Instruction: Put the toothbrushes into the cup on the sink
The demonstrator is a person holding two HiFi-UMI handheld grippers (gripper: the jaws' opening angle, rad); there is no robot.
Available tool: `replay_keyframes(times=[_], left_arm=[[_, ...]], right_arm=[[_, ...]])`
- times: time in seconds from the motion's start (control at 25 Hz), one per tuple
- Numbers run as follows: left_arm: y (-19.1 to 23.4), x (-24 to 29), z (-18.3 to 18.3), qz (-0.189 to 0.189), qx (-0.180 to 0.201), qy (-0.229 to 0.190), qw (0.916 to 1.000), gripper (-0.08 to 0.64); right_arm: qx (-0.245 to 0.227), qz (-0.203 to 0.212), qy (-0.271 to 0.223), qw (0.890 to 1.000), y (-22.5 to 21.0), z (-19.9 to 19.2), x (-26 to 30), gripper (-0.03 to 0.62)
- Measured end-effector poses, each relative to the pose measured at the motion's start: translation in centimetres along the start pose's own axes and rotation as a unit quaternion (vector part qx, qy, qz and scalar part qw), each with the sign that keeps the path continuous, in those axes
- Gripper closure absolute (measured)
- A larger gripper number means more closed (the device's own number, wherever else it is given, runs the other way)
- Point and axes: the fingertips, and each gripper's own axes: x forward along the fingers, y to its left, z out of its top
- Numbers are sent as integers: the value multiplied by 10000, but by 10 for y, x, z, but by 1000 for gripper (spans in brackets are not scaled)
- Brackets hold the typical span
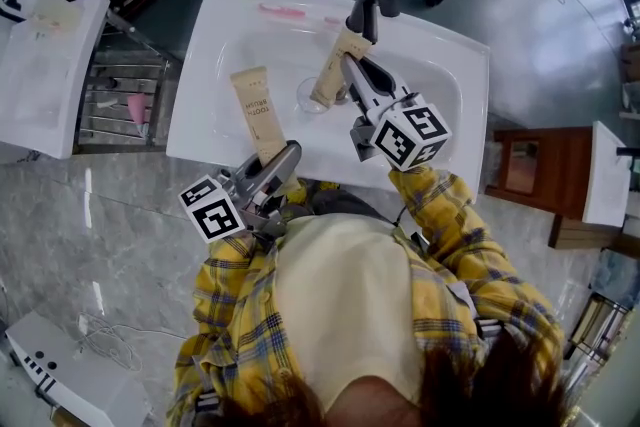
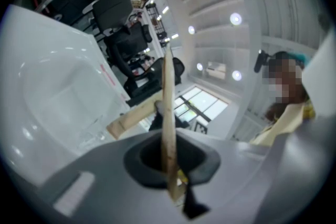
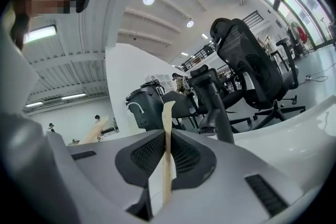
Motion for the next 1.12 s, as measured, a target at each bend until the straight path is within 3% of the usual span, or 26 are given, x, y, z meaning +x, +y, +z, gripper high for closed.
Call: replay_keyframes(times=[0.68, 1.12], left_arm=[[1, -5, -1, 16, -40, -12, 10000, 551], [0, -1, -5, -64, -110, 118, 9998, 549]], right_arm=[[-220, -105, 1157, 9930, -10, -68, 10, 554], [-191, -119, 1702, 9852, -15, -89, 6, 554]])
